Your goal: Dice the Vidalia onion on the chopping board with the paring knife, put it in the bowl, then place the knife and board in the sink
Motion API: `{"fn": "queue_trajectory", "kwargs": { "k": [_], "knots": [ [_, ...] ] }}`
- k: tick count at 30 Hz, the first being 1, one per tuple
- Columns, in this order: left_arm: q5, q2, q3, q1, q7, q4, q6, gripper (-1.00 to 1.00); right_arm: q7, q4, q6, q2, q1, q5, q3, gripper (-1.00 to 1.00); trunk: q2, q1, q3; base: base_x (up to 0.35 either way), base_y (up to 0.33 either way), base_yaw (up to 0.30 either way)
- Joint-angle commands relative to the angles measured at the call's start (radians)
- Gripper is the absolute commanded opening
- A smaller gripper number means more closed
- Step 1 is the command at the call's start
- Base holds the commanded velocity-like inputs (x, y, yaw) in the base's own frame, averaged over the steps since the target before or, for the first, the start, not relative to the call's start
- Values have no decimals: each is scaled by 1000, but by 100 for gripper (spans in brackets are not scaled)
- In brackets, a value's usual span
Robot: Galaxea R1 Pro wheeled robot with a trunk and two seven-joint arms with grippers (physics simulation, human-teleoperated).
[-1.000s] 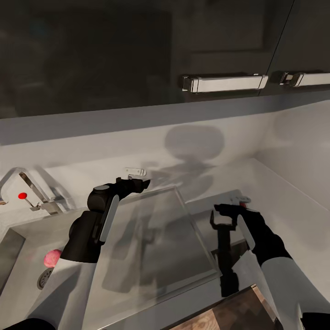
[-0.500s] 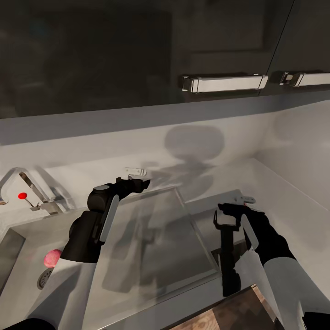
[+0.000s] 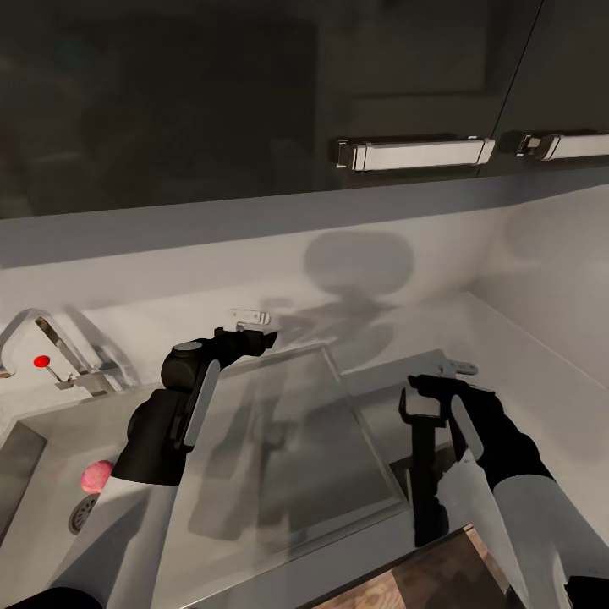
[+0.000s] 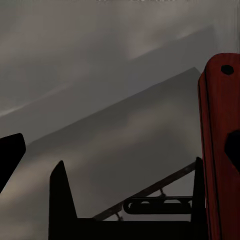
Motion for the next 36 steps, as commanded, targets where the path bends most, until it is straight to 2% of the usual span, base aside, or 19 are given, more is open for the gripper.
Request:
{"fn": "queue_trajectory", "kwargs": {
  "k": [1,36],
  "knots": [
    [0,0,1,-1,-3,-1,5,100,-1,-1,5,-1,-1,-7,-1,100,-2,1,-2,0,0,0],
    [0,0,1,-1,-3,2,5,100,4,-1,5,2,-1,-8,-2,100,-2,1,-2,0,0,0]
  ]
}}
